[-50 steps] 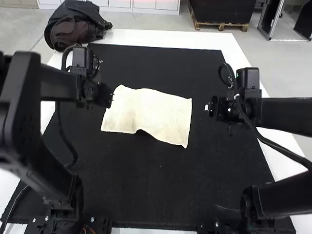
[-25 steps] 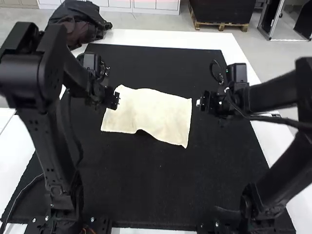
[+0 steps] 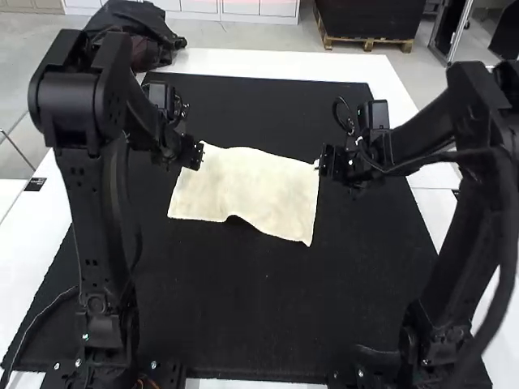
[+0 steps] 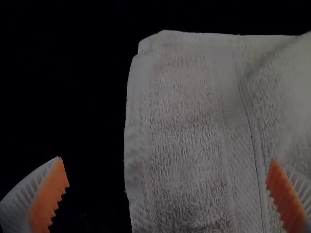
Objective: Fold the towel.
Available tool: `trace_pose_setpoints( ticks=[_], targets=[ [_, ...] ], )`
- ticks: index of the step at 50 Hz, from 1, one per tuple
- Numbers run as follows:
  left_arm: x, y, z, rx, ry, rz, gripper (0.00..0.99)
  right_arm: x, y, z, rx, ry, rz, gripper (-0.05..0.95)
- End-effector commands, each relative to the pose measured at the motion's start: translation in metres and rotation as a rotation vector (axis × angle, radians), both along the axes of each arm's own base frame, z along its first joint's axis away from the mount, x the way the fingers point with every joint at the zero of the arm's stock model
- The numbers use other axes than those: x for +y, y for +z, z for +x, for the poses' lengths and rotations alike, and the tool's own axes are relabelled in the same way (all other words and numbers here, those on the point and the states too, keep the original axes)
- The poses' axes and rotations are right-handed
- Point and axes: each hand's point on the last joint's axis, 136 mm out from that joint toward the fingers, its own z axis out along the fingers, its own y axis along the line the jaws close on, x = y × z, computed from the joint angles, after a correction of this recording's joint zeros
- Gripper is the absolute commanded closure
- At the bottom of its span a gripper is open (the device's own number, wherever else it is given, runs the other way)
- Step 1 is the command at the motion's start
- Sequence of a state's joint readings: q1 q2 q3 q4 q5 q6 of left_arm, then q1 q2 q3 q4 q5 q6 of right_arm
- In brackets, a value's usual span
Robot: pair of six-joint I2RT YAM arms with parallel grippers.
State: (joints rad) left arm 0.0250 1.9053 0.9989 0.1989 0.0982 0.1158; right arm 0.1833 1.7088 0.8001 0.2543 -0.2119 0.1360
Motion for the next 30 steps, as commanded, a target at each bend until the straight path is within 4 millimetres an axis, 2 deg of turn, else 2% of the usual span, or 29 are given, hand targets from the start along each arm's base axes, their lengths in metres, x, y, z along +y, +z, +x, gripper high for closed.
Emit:
trace_pose_setpoints(
  ticks=[1,14,30],
  targets=[
    [-0.001,0.007,0.016,-0.027,-0.014,0.002,0.038,0.009,0.005,0.015,-0.018,0.015,0.019,0.0],
    [-0.001,-0.002,0.03,-0.023,-0.014,0.002,0.039,0.013,-0.01,0.033,-0.01,0.019,0.015,0.0],
    [0.02,-0.009,0.039,-0.017,0.024,0.004,0.039,0.017,-0.025,0.048,0.005,0.021,0.011,0.0]
  ],
)
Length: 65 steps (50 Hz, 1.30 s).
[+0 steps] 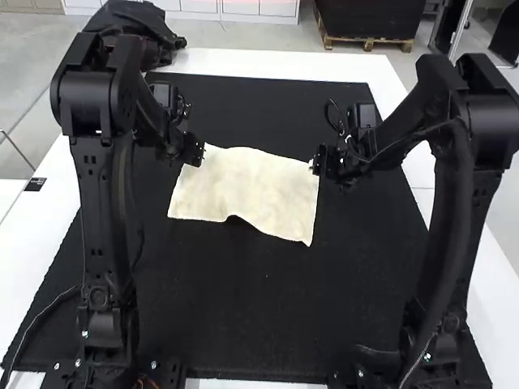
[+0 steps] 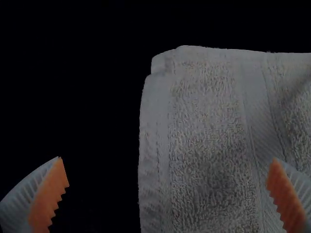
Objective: Fold the towel.
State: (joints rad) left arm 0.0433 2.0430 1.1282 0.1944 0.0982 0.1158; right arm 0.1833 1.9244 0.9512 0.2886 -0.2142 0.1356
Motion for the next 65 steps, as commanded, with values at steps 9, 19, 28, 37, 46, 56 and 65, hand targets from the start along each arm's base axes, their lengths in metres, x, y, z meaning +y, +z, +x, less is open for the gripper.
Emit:
trace_pose_setpoints(
  ticks=[9,19,28,37,46,56,65],
  targets=[
    [0.011,0.004,0.009,-0.023,0.0,0.013,0.039,0.021,-0.002,0.012,-0.018,0.04,0.013,0.0],
    [0.011,-0.007,0.009,-0.009,0.002,0.01,0.039,0.024,-0.006,0.018,-0.017,0.044,0.013,0.0],
    [0.011,-0.013,0.009,-0.004,0.003,0.009,0.039,0.025,-0.015,0.022,-0.011,0.052,0.001,0.0],
    [0.011,-0.017,0.012,-0.013,0.006,0.006,0.039,0.026,-0.022,0.026,-0.007,0.06,-0.007,0.0],
    [0.011,-0.015,0.017,-0.025,0.009,0.003,0.039,0.026,-0.031,0.031,0.0,0.065,-0.023,0.0],
    [0.011,-0.019,0.022,-0.019,0.011,0.001,0.043,0.026,-0.036,0.036,-0.008,0.085,-0.048,0.0],
    [0.013,-0.026,0.022,0.0,0.017,0.001,0.077,0.026,-0.038,0.038,-0.016,0.097,-0.082,0.0]
  ],
)
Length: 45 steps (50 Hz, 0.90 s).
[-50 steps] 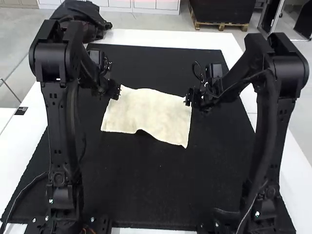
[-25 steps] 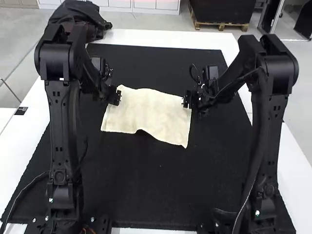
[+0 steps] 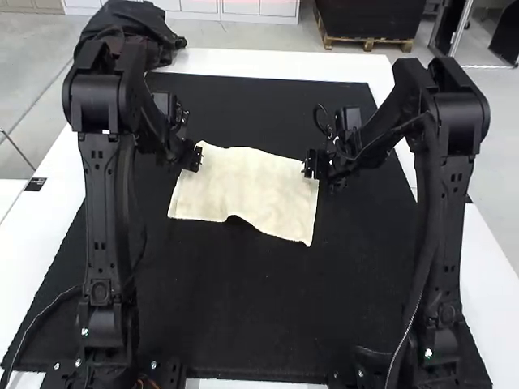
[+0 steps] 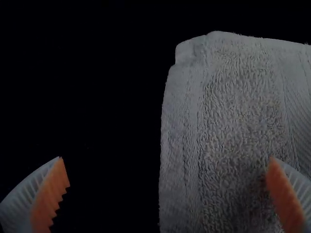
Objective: Fold the towel.
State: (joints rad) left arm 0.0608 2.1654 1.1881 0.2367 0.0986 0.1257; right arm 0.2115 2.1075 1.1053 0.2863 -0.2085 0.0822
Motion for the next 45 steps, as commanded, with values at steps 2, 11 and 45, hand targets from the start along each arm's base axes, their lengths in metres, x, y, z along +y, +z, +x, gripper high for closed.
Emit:
trace_pose_setpoints(
  ticks=[2,11,45],
  targets=[
    [0.003,0.005,0.008,-0.018,0.004,-0.004,0.077,0.01,-0.007,0.008,-0.028,0.051,-0.046,0.0],
    [0.002,-0.004,0.007,-0.005,0.001,0.002,0.172,0.019,-0.014,0.003,-0.016,0.092,-0.071,0.26],
    [0.012,0.015,0.024,-0.089,-0.001,0.005,0.974,-0.01,0.026,0.014,-0.103,0.03,-0.041,0.92]
  ],
)
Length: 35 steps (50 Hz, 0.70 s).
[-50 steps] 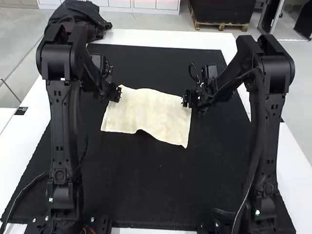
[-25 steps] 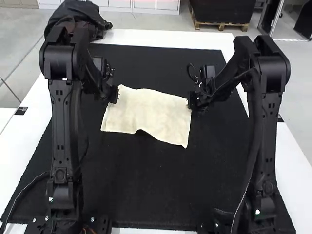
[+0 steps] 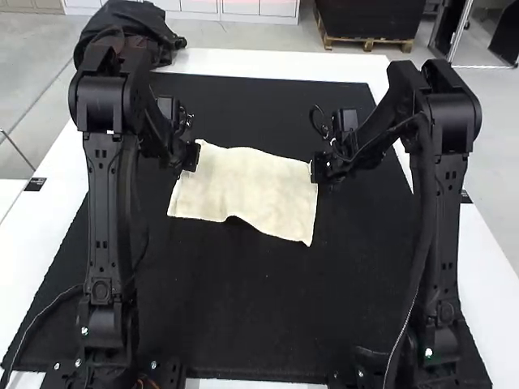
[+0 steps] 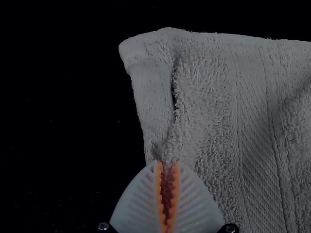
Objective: Fold the towel.
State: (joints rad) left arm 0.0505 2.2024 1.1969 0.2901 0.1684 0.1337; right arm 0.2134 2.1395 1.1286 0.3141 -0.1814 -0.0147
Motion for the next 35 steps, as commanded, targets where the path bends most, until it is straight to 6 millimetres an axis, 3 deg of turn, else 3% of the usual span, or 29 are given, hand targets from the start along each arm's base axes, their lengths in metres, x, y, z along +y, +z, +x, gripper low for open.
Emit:
trace_pose_setpoints(
  ticks=[1,18,35],
  targets=[
    [0.031,0.023,0.017,-0.063,0.072,0.041,0.974,-0.009,0.031,0.004,-0.05,-0.022,0.039,0.92],
    [0.046,0.066,0.019,-0.134,0.091,0.024,0.974,-0.014,0.057,-0.008,-0.088,-0.021,0.062,0.92],
    [0.033,0.102,0.013,-0.163,0.057,-0.024,0.974,-0.002,0.085,-0.019,-0.105,-0.003,0.122,0.92]
  ],
)
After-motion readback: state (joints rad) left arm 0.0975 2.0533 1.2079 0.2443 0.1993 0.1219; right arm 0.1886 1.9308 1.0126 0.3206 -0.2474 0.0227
